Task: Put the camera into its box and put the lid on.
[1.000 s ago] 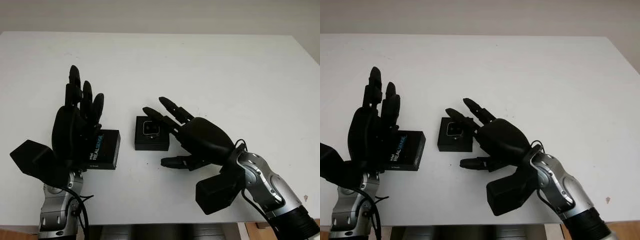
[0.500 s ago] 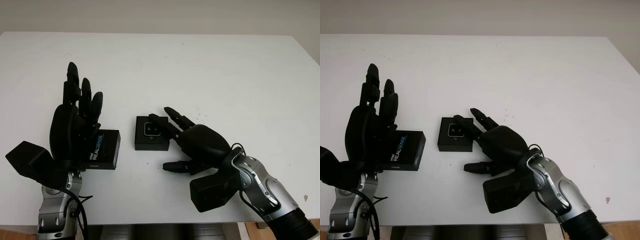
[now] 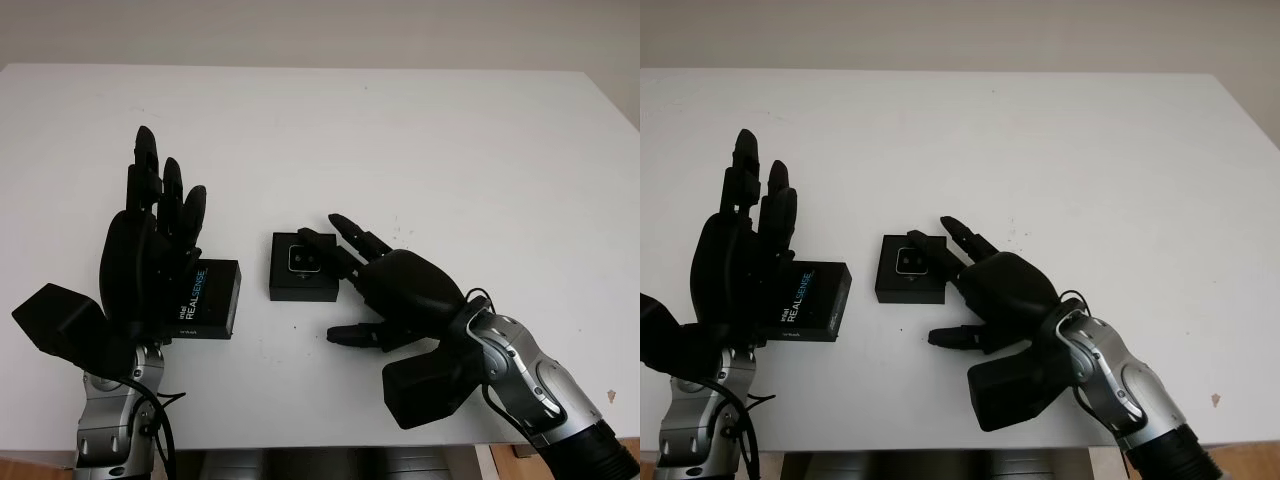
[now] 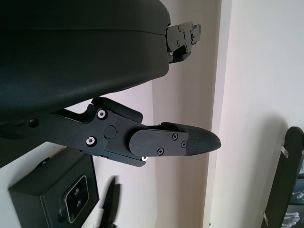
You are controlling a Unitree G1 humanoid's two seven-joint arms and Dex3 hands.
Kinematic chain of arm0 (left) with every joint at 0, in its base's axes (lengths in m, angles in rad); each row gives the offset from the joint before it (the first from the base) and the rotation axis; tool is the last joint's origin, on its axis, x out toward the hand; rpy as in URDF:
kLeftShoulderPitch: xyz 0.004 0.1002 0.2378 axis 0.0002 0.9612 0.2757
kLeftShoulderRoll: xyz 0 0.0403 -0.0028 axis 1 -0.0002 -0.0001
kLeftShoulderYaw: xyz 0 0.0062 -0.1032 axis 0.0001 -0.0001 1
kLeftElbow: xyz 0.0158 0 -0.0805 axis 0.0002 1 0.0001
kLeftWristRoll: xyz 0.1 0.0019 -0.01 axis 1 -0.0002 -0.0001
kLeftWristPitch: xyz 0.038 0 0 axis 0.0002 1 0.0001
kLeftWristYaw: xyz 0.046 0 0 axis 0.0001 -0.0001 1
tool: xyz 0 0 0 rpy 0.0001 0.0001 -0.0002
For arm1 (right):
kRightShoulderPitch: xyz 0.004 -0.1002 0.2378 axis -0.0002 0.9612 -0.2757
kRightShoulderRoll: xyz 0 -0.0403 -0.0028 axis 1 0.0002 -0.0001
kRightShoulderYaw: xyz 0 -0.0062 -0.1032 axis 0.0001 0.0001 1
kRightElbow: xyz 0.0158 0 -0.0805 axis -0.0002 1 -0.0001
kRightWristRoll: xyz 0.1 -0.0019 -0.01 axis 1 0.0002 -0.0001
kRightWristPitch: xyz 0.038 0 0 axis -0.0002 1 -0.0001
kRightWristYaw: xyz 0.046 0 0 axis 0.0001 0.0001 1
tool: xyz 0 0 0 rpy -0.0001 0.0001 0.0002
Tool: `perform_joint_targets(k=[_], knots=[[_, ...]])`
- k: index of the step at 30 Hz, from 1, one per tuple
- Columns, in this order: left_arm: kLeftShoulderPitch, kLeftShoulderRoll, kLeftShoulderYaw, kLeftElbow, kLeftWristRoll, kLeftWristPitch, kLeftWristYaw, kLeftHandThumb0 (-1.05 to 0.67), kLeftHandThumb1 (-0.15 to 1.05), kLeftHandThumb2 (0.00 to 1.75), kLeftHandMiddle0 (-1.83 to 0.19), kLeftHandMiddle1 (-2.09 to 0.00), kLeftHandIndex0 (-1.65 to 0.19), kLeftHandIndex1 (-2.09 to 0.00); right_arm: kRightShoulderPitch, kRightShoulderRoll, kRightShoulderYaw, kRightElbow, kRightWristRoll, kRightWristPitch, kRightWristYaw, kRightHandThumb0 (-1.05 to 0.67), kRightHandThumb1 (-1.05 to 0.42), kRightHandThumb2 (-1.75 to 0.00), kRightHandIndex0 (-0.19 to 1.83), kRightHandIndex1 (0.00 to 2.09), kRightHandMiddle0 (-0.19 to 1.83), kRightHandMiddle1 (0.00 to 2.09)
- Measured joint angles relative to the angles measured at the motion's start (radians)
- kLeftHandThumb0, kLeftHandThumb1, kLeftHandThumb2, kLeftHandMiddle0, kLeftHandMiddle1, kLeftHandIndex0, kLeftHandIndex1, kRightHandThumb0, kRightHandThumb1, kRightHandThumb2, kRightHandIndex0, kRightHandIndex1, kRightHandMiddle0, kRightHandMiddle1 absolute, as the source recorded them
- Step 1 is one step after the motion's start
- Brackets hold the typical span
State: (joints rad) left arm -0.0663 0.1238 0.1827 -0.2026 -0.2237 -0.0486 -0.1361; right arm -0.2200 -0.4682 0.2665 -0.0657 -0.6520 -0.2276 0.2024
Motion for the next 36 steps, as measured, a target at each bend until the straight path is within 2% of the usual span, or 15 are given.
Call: perform_joint_targets(k=[5,10,15,18,21,25,30,32,36], knots=[[0.001,0.012,0.011,0.000,-0.002,-0.024,-0.016,-0.62,1.05,0.34,0.14,-0.06,0.17,-0.06,0.003,0.084,-0.123,-0.055,0.260,0.072,-0.004,-0.85,-1.05,-0.68,-0.19,0.00,-0.17,0.01],[-0.015,0.116,0.070,0.000,-0.023,-0.030,-0.086,-0.57,1.05,0.30,0.07,-0.08,0.12,-0.08,-0.056,0.143,-0.295,-0.098,0.552,0.204,0.010,-0.89,-1.05,-0.69,-0.14,0.04,-0.13,0.05],[-0.091,0.243,0.130,0.037,-0.020,-0.020,-0.126,-0.53,1.05,0.21,-0.46,-0.21,-0.30,-0.26,-0.132,0.164,-0.409,-0.119,0.783,0.347,0.037,-0.84,-1.05,-0.68,-0.19,0.01,-0.17,0.03],[-0.142,0.359,0.172,0.114,-0.033,0.010,-0.208,-0.51,1.05,0.13,-0.55,-0.24,-0.42,-0.33,-0.142,0.161,-0.440,-0.125,0.818,0.373,0.037,-0.84,-1.05,-0.70,-0.19,0.02,-0.17,0.03],[-0.159,0.466,0.184,0.173,-0.032,0.041,-0.296,-0.59,0.96,0.06,-0.54,-0.14,-0.40,-0.27,-0.141,0.160,-0.443,-0.131,0.826,0.374,0.037,-0.82,-1.05,-0.71,-0.19,0.00,-0.19,0.02],[-0.157,0.610,0.186,0.238,-0.015,0.059,-0.440,-0.60,0.83,0.03,-0.45,-0.06,-0.35,-0.18,-0.128,0.162,-0.444,-0.147,0.836,0.385,0.030,-0.83,-1.05,-0.72,-0.19,0.00,-0.18,0.01],[-0.156,0.736,0.154,0.347,0.102,-0.103,-0.554,-0.72,0.82,0.05,-0.26,-0.01,-0.22,-0.07,-0.125,0.167,-0.454,-0.149,0.860,0.388,0.014,-0.86,-1.05,-0.73,-0.18,0.02,-0.15,0.03],[-0.156,0.768,0.126,0.380,0.121,-0.127,-0.611,-0.71,0.81,0.05,-0.12,-0.01,-0.15,-0.04,-0.126,0.168,-0.465,-0.149,0.872,0.396,0.008,-0.87,-1.05,-0.72,-0.17,0.02,-0.14,0.04],[-0.163,0.802,0.073,0.439,0.131,-0.190,-0.710,-0.72,0.80,0.05,-0.03,-0.02,-0.05,-0.01,-0.128,0.167,-0.477,-0.149,0.875,0.409,-0.004,-0.86,-1.05,-0.73,-0.17,0.03,-0.14,0.04]])
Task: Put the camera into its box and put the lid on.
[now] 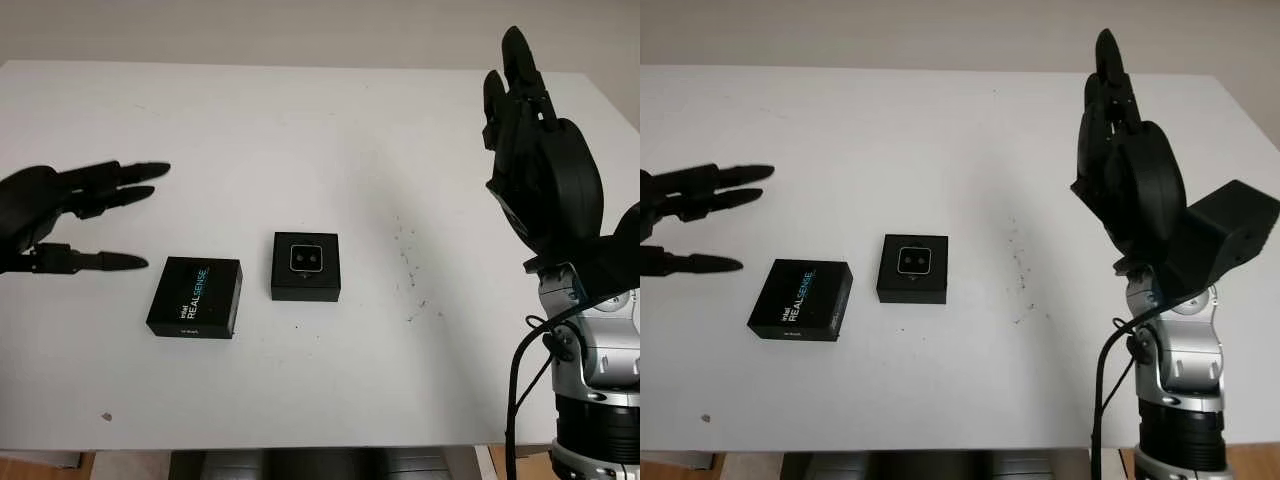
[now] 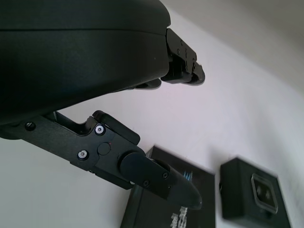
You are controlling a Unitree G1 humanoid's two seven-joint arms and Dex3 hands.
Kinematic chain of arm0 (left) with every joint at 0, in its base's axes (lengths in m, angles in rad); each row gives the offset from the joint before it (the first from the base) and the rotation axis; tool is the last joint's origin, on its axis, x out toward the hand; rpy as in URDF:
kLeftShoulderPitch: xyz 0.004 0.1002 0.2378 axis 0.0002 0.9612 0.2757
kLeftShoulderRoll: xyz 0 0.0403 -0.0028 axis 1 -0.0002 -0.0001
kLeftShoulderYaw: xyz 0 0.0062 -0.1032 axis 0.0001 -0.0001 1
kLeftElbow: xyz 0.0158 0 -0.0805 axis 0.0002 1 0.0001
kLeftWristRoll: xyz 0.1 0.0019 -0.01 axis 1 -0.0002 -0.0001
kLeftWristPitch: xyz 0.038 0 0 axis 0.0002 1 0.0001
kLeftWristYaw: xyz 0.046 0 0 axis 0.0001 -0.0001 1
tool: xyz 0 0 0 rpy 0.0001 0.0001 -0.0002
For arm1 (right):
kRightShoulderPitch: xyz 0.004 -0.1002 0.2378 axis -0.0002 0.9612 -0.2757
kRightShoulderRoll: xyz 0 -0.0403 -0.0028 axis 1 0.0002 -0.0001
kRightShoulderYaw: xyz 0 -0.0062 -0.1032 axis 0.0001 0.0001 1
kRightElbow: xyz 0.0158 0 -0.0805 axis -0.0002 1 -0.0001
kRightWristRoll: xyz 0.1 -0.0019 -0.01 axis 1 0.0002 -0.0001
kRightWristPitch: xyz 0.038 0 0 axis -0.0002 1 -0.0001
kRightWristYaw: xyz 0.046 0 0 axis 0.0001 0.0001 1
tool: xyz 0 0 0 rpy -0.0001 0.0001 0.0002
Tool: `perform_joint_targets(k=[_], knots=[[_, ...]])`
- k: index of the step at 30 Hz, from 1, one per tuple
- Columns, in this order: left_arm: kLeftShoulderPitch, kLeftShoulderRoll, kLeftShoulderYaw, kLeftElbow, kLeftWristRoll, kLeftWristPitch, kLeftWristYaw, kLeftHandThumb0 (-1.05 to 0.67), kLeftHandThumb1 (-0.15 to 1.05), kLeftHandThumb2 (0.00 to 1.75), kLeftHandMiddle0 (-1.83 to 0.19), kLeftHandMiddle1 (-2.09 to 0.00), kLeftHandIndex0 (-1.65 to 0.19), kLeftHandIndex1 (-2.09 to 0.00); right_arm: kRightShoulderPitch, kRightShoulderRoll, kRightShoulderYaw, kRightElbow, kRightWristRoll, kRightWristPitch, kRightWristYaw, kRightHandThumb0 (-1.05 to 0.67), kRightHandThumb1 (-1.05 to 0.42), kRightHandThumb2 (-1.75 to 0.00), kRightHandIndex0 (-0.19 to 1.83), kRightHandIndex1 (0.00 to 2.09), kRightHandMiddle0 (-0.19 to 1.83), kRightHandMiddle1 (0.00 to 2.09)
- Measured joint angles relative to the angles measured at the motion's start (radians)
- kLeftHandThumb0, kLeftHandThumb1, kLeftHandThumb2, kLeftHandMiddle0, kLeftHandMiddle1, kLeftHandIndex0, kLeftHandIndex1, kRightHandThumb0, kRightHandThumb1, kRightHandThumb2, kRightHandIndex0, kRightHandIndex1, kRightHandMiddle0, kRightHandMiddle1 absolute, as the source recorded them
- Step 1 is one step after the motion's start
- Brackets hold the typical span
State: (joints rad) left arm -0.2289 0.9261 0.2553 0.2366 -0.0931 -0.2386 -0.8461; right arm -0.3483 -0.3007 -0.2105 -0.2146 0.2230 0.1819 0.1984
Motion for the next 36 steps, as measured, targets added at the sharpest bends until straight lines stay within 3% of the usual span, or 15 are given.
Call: perform_joint_targets(k=[6,14,28,36], knots=[[-0.007,0.048,-0.081,-0.037,0.137,-0.006,-0.013,-0.80,0.82,0.06,0.16,-0.02,0.16,-0.01,0.002,-0.002,-0.003,-0.003,-0.010,0.013,-0.011,-0.81,-1.05,-0.75,-0.17,0.03,-0.14,0.04],[0.018,0.081,-0.125,-0.152,0.249,0.059,0.001,-0.75,0.82,0.06,0.19,0.00,0.19,0.00,0.002,-0.010,0.000,-0.004,-0.048,0.047,-0.027,-0.76,-1.05,-0.76,-0.17,0.04,-0.15,0.03],[0.043,0.069,-0.164,-0.122,0.243,0.046,0.023,-0.73,0.84,0.06,0.17,-0.05,0.19,-0.04,0.001,-0.012,0.004,-0.009,-0.081,0.065,-0.041,-0.72,-1.05,-0.77,-0.16,0.05,-0.15,0.04],[0.046,0.030,-0.199,-0.069,0.257,-0.037,0.074,-0.69,0.83,0.05,0.13,-0.07,0.16,-0.06,0.001,-0.012,0.006,-0.024,-0.087,0.096,-0.055,-0.72,-1.05,-0.77,-0.15,0.06,-0.14,0.04]])
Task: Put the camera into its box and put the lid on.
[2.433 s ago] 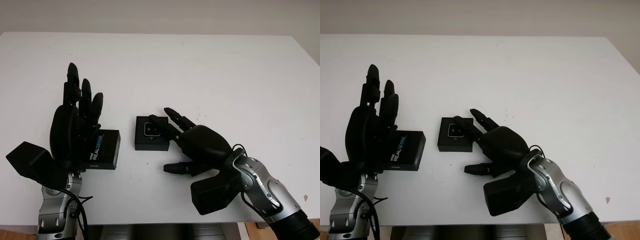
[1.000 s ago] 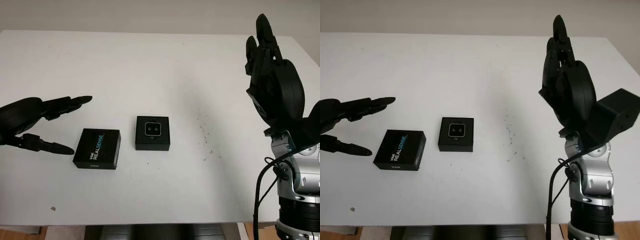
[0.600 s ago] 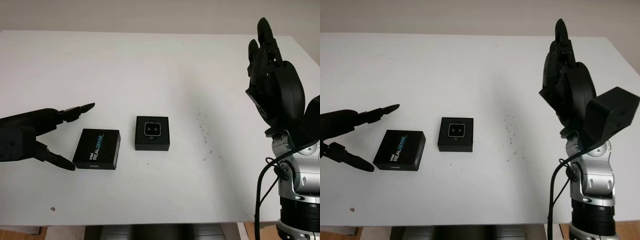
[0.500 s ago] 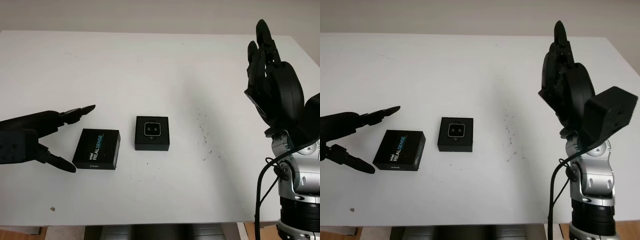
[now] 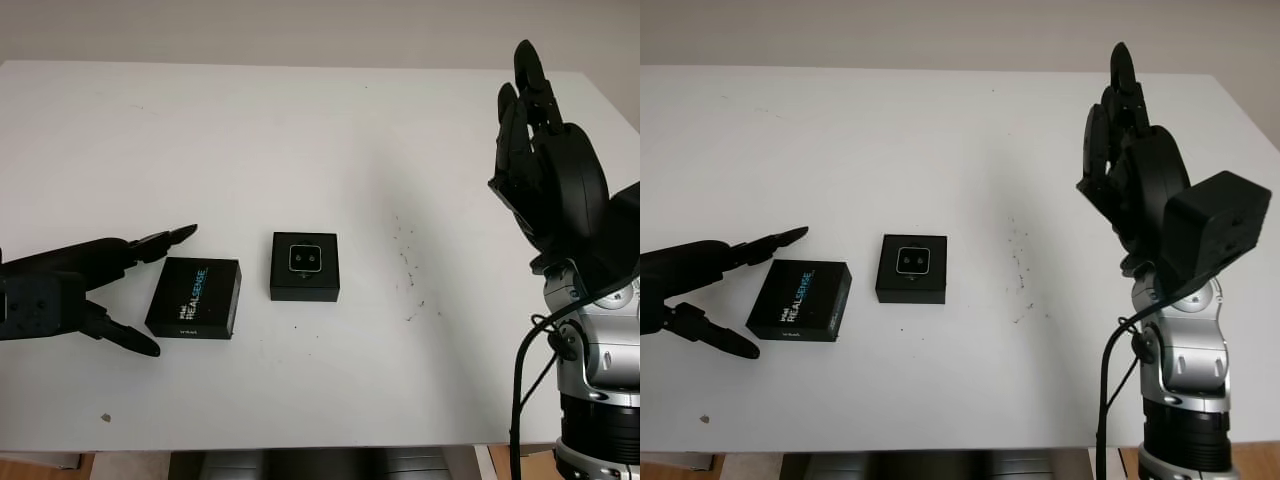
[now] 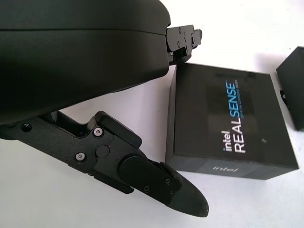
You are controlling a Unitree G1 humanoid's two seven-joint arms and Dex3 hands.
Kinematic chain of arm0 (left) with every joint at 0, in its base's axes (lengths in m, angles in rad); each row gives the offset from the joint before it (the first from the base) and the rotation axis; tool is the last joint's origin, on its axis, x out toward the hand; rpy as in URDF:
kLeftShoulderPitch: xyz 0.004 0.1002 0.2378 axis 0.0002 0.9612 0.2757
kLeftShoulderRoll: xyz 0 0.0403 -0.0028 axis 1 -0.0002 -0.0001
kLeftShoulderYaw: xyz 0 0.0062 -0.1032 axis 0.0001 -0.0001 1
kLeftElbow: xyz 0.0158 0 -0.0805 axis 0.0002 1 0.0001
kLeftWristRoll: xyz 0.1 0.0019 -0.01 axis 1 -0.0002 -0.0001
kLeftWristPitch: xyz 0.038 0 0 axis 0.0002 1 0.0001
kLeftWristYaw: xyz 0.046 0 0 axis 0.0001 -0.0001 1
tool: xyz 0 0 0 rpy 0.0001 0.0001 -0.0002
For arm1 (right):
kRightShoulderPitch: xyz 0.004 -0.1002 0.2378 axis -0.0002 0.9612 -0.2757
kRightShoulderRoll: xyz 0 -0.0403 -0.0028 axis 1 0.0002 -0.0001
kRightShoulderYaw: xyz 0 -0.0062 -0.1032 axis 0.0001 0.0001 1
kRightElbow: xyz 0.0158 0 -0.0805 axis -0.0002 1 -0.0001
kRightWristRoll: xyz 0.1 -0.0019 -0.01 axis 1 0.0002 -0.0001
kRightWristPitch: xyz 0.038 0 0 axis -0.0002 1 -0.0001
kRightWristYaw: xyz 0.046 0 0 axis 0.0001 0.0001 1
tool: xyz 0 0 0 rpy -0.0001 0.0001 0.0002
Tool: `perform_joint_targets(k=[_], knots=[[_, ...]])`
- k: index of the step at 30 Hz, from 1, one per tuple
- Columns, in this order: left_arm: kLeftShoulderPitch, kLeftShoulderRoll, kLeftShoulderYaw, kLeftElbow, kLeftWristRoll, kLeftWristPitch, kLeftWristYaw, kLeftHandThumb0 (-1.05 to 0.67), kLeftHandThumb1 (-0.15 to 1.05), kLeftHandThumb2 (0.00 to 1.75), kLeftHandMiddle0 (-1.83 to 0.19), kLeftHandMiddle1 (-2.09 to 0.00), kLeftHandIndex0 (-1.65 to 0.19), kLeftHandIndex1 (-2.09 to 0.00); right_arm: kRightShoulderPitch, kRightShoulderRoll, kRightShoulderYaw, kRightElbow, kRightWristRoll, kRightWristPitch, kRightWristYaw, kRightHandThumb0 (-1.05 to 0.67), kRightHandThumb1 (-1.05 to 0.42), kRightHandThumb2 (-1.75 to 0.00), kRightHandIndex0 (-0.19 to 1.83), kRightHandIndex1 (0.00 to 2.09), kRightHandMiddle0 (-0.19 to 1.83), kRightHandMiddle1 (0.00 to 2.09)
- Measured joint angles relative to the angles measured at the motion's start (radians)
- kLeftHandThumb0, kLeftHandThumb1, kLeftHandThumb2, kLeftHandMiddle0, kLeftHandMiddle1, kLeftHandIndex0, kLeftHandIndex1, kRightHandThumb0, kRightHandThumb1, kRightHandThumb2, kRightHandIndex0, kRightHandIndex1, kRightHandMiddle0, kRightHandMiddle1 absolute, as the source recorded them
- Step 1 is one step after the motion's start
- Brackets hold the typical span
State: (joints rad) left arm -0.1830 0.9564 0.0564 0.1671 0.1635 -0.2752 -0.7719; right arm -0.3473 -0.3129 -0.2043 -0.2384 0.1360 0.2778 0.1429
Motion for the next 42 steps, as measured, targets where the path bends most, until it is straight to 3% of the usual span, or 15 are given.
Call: perform_joint_targets(k=[14,24,32,42], knots=[[0.000,-0.034,-0.034,0.013,0.030,-0.050,0.074,-0.68,0.85,0.05,0.06,-0.06,0.09,-0.07,0.001,0.007,0.004,-0.051,-0.020,0.068,-0.044,-0.69,-1.05,-0.80,-0.16,0.05,-0.16,0.04],[-0.001,-0.046,-0.040,0.014,0.032,-0.053,0.100,-0.57,0.84,0.05,-0.05,-0.08,-0.03,-0.09,0.017,0.008,0.005,-0.056,-0.026,0.082,-0.042,-0.70,-1.05,-0.79,-0.17,0.05,-0.17,0.04],[-0.010,-0.084,-0.039,0.042,-0.024,-0.058,0.102,-0.46,0.84,0.05,-0.29,-0.14,-0.16,-0.12,0.018,0.015,-0.003,-0.056,-0.020,0.070,-0.041,-0.71,-1.05,-0.79,-0.16,0.05,-0.15,0.05],[-0.019,-0.096,-0.028,0.046,-0.105,0.001,0.051,-0.47,0.92,0.07,-0.49,-0.29,-0.37,-0.21,0.019,0.012,0.000,-0.056,-0.027,0.074,-0.020,-0.68,-1.05,-0.78,-0.19,0.04,-0.18,0.04]])
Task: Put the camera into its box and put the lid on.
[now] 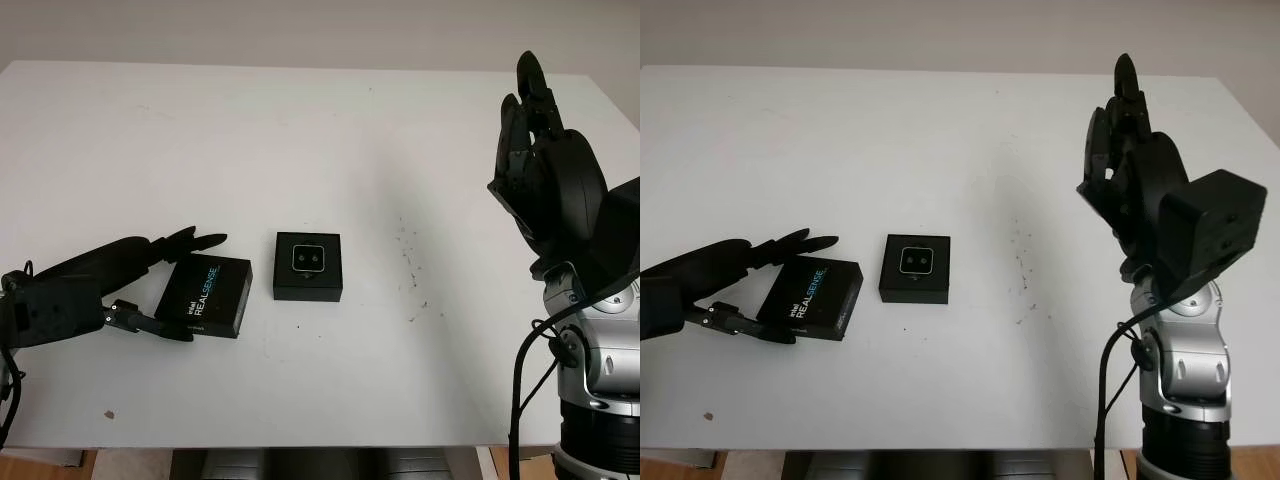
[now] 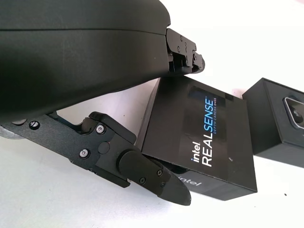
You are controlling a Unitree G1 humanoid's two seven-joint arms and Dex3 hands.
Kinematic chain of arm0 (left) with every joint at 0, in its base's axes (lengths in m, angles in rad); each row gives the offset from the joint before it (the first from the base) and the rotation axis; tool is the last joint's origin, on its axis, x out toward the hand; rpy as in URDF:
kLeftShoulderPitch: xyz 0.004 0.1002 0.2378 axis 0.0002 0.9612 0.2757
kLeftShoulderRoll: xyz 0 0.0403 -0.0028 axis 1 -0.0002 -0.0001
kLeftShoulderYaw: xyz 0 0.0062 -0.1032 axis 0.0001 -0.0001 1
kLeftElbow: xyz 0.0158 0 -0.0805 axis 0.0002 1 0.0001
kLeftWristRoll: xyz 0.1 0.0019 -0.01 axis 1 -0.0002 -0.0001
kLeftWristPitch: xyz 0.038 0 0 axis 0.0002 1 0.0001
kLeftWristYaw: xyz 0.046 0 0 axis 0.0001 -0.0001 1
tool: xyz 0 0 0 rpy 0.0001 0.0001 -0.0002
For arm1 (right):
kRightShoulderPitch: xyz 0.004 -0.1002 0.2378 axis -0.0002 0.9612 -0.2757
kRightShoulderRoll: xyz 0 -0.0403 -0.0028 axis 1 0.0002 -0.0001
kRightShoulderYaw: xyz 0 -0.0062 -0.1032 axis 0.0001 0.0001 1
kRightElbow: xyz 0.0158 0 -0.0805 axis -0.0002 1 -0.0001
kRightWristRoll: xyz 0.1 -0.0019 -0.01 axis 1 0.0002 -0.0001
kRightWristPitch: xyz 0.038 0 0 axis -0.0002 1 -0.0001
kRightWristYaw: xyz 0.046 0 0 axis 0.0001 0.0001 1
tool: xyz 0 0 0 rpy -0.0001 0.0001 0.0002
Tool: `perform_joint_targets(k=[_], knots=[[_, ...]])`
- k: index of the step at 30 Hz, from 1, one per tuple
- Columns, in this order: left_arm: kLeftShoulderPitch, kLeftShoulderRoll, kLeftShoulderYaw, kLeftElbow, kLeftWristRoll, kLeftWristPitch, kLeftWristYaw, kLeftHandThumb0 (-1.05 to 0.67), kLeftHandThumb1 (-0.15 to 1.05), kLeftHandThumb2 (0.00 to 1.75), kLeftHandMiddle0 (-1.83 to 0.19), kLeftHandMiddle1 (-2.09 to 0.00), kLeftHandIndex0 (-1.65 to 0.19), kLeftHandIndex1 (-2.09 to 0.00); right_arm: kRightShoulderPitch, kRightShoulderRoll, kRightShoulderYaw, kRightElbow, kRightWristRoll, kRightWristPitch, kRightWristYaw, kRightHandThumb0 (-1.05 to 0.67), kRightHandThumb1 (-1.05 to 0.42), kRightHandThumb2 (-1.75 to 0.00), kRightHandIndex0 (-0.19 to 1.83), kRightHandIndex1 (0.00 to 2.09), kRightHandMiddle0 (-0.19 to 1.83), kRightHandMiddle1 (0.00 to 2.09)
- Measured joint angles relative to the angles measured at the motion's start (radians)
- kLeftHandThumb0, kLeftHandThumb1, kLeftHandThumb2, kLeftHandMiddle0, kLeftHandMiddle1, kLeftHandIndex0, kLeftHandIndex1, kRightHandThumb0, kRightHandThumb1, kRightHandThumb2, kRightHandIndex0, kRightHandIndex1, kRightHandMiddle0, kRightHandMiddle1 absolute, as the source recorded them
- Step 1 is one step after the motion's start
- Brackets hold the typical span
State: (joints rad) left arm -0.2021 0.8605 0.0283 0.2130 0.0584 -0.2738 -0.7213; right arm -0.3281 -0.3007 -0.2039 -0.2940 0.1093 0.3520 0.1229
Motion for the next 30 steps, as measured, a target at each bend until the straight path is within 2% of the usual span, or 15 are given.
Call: perform_joint_targets(k=[4,9,15,16,17,18,19,20,21,22,24,26,30], knots=[[-0.017,0.006,0.000,-0.016,-0.004,0.045,-0.034,-0.48,0.95,0.06,-0.45,-0.46,-0.40,-0.24,0.000,0.002,0.000,0.000,-0.008,0.000,-0.007,-0.67,-1.05,-0.76,-0.17,0.05,-0.16,0.05],[-0.031,0.026,0.000,-0.052,-0.001,0.099,-0.084,-0.53,0.96,0.06,-0.40,-0.45,-0.33,-0.19,0.003,0.008,0.002,0.000,-0.009,-0.012,-0.008,-0.66,-1.05,-0.76,-0.17,0.05,-0.16,0.05],[-0.031,0.028,0.001,-0.058,-0.003,0.100,-0.094,-0.53,0.97,0.06,-0.42,-0.42,-0.36,-0.17,0.007,0.013,0.002,0.000,-0.010,-0.016,-0.007,-0.65,-1.05,-0.77,-0.18,0.05,-0.17,0.04],[-0.029,0.027,0.003,-0.058,-0.009,0.098,-0.091,-0.51,0.96,0.06,-0.39,-0.59,-0.40,-0.29,0.007,0.014,0.003,0.000,-0.010,-0.017,-0.007,-0.65,-1.05,-0.76,-0.17,0.05,-0.16,0.05],[-0.025,0.022,0.009,-0.057,-0.017,0.093,-0.082,-0.50,0.96,0.05,-0.30,-0.84,-0.35,-0.55,0.009,0.014,0.003,0.000,-0.011,-0.017,-0.007,-0.65,-1.05,-0.76,-0.17,0.05,-0.16,0.05],[-0.020,0.013,0.017,-0.056,-0.022,0.088,-0.066,-0.49,0.96,0.05,-0.19,-1.18,-0.16,-1.07,0.011,0.014,0.003,0.000,-0.012,-0.018,-0.007,-0.65,-1.05,-0.76,-0.17,0.05,-0.17,0.05],[-0.018,0.002,0.024,-0.055,-0.024,0.084,-0.051,-0.49,0.96,0.05,-0.14,-1.31,-0.08,-1.27,0.012,0.014,0.003,0.000,-0.013,-0.018,-0.007,-0.66,-1.05,-0.76,-0.17,0.05,-0.17,0.05],[-0.017,-0.004,0.027,-0.054,-0.026,0.078,-0.040,-0.48,0.97,0.05,-0.07,-1.53,0.01,-1.52,0.013,0.014,0.004,0.000,-0.013,-0.018,-0.007,-0.66,-1.05,-0.76,-0.17,0.05,-0.17,0.05],[-0.017,-0.012,0.031,-0.054,-0.028,0.071,-0.027,-0.44,0.96,0.05,0.02,-1.84,0.10,-1.83,0.013,0.014,0.004,0.000,-0.013,-0.018,-0.007,-0.66,-1.05,-0.76,-0.17,0.05,-0.16,0.05],[-0.016,-0.021,0.036,-0.057,-0.029,0.066,-0.012,-0.40,0.96,0.05,0.03,-1.97,0.13,-1.96,0.014,0.014,0.005,0.001,-0.013,-0.020,-0.007,-0.65,-1.05,-0.76,-0.17,0.05,-0.16,0.05],[-0.009,-0.037,0.042,-0.058,-0.028,0.057,0.017,-0.31,0.95,0.05,-0.06,-2.07,0.06,-2.07,0.015,0.014,0.005,0.001,-0.012,-0.028,-0.007,-0.65,-1.05,-0.76,-0.17,0.05,-0.16,0.05],[0.006,-0.054,0.044,-0.060,-0.022,0.048,0.051,-0.26,0.95,0.05,-0.15,-2.09,-0.01,-2.09,0.016,0.014,0.004,0.001,-0.012,-0.029,-0.006,-0.64,-1.05,-0.76,-0.17,0.05,-0.16,0.05],[0.024,-0.072,0.046,-0.062,0.027,-0.029,0.136,-0.17,0.97,0.06,-0.18,-2.09,-0.05,-2.09,0.018,0.014,0.002,0.001,-0.010,-0.029,-0.005,-0.66,-1.05,-0.76,-0.17,0.05,-0.17,0.05]])
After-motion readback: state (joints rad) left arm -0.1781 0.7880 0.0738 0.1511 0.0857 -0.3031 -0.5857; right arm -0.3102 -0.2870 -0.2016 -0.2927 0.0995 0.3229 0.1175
